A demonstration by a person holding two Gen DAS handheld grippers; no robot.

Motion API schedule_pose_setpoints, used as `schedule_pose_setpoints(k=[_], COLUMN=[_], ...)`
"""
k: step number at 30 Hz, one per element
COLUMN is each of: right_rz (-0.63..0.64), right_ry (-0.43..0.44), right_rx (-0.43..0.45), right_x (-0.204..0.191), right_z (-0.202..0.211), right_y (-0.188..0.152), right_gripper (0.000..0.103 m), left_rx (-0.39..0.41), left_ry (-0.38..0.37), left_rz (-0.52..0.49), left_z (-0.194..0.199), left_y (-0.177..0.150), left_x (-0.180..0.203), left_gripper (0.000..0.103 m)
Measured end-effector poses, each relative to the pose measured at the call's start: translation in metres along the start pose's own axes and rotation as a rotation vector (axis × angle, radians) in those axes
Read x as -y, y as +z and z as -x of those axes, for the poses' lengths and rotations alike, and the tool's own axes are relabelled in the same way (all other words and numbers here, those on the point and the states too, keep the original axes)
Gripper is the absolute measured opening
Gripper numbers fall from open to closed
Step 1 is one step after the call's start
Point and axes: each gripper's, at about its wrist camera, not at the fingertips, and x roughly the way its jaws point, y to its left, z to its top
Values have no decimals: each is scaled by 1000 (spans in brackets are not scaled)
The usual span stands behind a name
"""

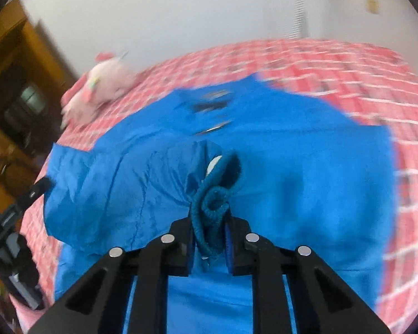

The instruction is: Fold large clothes

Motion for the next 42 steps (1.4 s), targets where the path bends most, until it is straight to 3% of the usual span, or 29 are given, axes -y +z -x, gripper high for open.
schedule_pose_setpoints(k=[4, 8, 10, 14, 19, 22, 26, 28, 30, 32, 35, 39, 42], right_rz=[-81, -149, -143, -156, -159, -182, -110, -64, -4, 57, 109, 80, 72], right_ry=[-77, -102, -147, -136, -136, -132, -221, -175, -111, -101, -139, -185, -202], right_rx=[61, 79, 76, 19, 5, 37, 195, 224, 213, 177, 118, 26, 21], right_x=[49, 87, 93, 99, 101, 99, 71, 53, 31, 13, -3, 5, 5], right_z=[29, 44, 39, 17, 10, 25, 66, 72, 66, 52, 22, -16, -31], right_y=[-1, -6, -6, -10, -17, -19, -17, -19, -23, -27, -36, -44, -51], right_gripper=[16, 16, 16, 19, 23, 30, 34, 34, 34, 34, 34, 32, 31], left_rx=[-4, -55, -96, -172, -164, -140, -75, -42, -41, -54, -94, -137, -146], left_ry=[7, 8, 26, 72, 71, 63, 32, 20, -5, -12, 12, 56, 75], left_rz=[-32, -29, -41, -72, -85, -58, -37, -62, -110, -136, -176, -227, -249], left_z=[-8, -33, -50, -82, -83, -74, -45, -31, -28, -32, -49, -74, -77], left_y=[-3, -6, -9, -20, -23, -22, -16, -20, -27, -34, -46, -59, -62], left_x=[13, 18, 18, 14, 12, 9, 22, 37, 56, 65, 72, 72, 75], left_gripper=[65, 65, 65, 66, 66, 66, 66, 66, 66, 66, 66, 67, 67])
